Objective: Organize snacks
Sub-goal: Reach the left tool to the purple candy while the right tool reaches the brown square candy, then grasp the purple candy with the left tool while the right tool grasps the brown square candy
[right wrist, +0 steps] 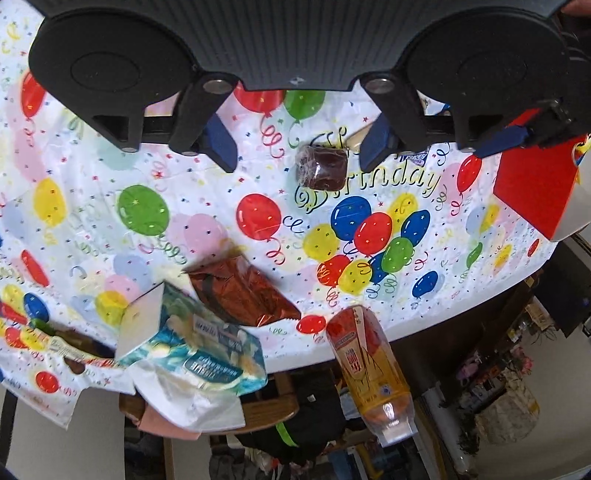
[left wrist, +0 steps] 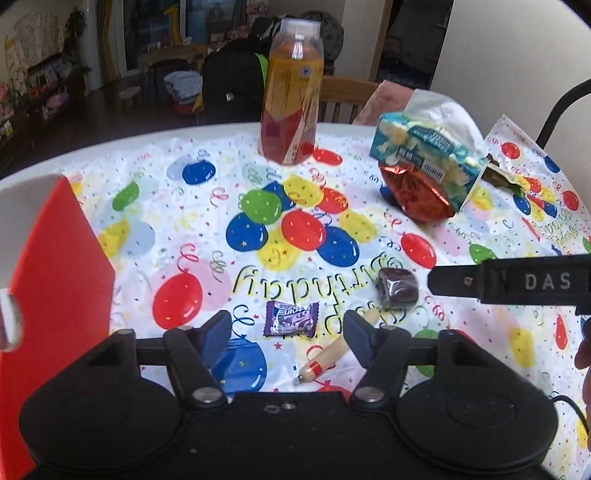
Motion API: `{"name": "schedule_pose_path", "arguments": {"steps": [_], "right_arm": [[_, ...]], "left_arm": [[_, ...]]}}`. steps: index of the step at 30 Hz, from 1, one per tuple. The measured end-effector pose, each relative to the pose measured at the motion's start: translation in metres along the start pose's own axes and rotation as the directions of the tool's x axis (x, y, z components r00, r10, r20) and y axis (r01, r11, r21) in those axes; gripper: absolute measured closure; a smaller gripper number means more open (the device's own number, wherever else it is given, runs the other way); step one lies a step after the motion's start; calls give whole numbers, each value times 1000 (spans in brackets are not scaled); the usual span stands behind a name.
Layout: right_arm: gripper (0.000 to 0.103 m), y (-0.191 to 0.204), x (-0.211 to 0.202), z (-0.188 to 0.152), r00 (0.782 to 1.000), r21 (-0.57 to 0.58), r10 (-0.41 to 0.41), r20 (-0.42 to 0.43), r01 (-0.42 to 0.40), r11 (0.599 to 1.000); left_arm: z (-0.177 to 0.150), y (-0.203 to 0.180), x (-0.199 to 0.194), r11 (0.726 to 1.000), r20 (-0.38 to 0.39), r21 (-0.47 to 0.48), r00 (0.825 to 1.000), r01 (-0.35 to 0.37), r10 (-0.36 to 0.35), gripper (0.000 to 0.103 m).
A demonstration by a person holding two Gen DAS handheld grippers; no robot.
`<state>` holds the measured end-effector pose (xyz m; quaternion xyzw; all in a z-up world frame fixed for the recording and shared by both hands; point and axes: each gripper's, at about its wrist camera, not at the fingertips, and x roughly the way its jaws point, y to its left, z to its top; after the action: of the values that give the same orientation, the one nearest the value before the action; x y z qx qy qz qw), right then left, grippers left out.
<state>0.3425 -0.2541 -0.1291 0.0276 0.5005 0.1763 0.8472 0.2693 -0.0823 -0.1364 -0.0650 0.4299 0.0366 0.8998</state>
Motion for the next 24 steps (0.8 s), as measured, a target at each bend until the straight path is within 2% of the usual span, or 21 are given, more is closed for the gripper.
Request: {"name": "schedule_pose_path", "arguments": {"steps": [11, 13, 19, 23, 24], "right_arm": [[45, 12, 35, 3, 998, -5, 11, -60, -12, 1000], [46, 13, 40, 3, 998, -5, 13, -64, -14, 1000], [50, 19, 49, 4, 997, -4, 13, -77, -13, 1000], [61, 21, 51, 3, 997, -10, -2, -79, 2, 1000], [66, 21, 52, 3, 997, -12, -5, -78, 4, 1000]], "left_arm": [[3, 1, 27, 999, -40, 0, 998, 47, -47, 56], [3, 0, 30, 998, -48, 7, 997, 55, -55, 64], [3, 0, 34, 998, -42, 19, 997, 66, -65, 70], [5, 1, 35, 997, -41, 18, 997, 72, -71, 75], [5, 2, 35, 997, -41, 17, 997, 72, -71, 77]]}}
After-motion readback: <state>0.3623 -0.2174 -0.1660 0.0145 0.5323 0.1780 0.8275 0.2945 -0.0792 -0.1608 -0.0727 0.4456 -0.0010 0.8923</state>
